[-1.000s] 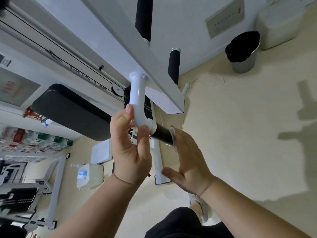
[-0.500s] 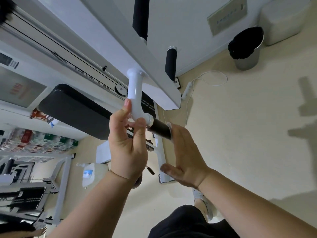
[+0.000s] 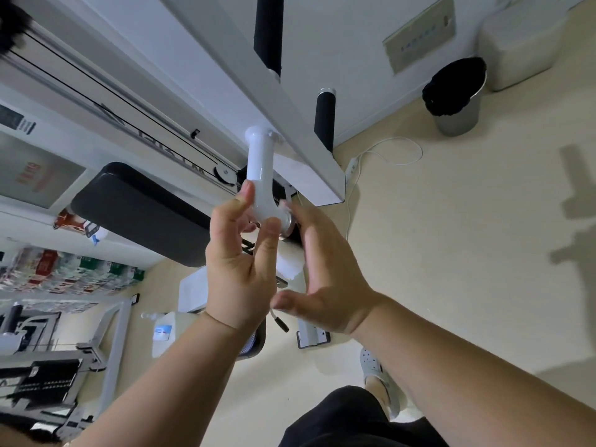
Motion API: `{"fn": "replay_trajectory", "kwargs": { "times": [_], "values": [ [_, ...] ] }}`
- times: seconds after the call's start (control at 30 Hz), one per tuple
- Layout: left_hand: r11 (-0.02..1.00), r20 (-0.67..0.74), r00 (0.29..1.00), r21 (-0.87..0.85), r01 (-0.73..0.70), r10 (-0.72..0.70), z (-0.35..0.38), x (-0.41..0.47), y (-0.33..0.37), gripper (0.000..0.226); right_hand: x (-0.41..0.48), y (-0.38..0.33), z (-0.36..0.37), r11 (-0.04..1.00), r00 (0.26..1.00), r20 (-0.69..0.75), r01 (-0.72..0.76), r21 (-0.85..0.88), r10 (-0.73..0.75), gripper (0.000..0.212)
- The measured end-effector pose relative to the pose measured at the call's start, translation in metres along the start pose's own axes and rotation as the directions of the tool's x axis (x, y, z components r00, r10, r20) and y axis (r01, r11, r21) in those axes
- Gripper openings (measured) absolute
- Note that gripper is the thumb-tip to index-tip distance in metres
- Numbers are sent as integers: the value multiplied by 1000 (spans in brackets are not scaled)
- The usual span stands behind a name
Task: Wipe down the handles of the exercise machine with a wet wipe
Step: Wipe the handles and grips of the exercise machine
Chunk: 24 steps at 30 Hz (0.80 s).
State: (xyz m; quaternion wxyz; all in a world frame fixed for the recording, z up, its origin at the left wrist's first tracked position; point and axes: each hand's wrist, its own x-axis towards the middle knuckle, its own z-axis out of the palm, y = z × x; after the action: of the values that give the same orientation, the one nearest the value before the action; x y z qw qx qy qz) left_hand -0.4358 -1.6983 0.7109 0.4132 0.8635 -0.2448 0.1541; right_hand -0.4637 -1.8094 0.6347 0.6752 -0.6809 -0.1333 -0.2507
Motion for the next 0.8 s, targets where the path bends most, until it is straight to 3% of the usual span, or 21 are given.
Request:
{"fn": "replay_trajectory", "kwargs": {
  "times": [0.07, 0.23, 0.4, 0.63, 0.8],
  "values": [
    [1000, 6, 1000, 25, -10, 10, 1, 0, 2, 41, -10, -2, 6, 993, 1000, -15, 5, -114, -7, 111],
    [1000, 2, 1000, 1, -13, 13, 3, 0, 5, 40, -60, 33, 14, 908, 989, 12, -133, -397, 151, 107],
    [999, 6, 999, 15, 37, -37, -2, 1, 6, 38, -55, 7, 31, 931, 1000, -15, 19, -363, -26, 95],
    [994, 30, 999, 107, 25, -28, -7, 2, 10, 26, -96, 47, 36, 871, 991, 12, -113, -478, 135, 96],
    [998, 43, 999, 67, 18, -21, -7, 1, 8, 32, -64, 10, 53, 904, 1000, -18, -20, -428, 14, 94]
  ]
}}
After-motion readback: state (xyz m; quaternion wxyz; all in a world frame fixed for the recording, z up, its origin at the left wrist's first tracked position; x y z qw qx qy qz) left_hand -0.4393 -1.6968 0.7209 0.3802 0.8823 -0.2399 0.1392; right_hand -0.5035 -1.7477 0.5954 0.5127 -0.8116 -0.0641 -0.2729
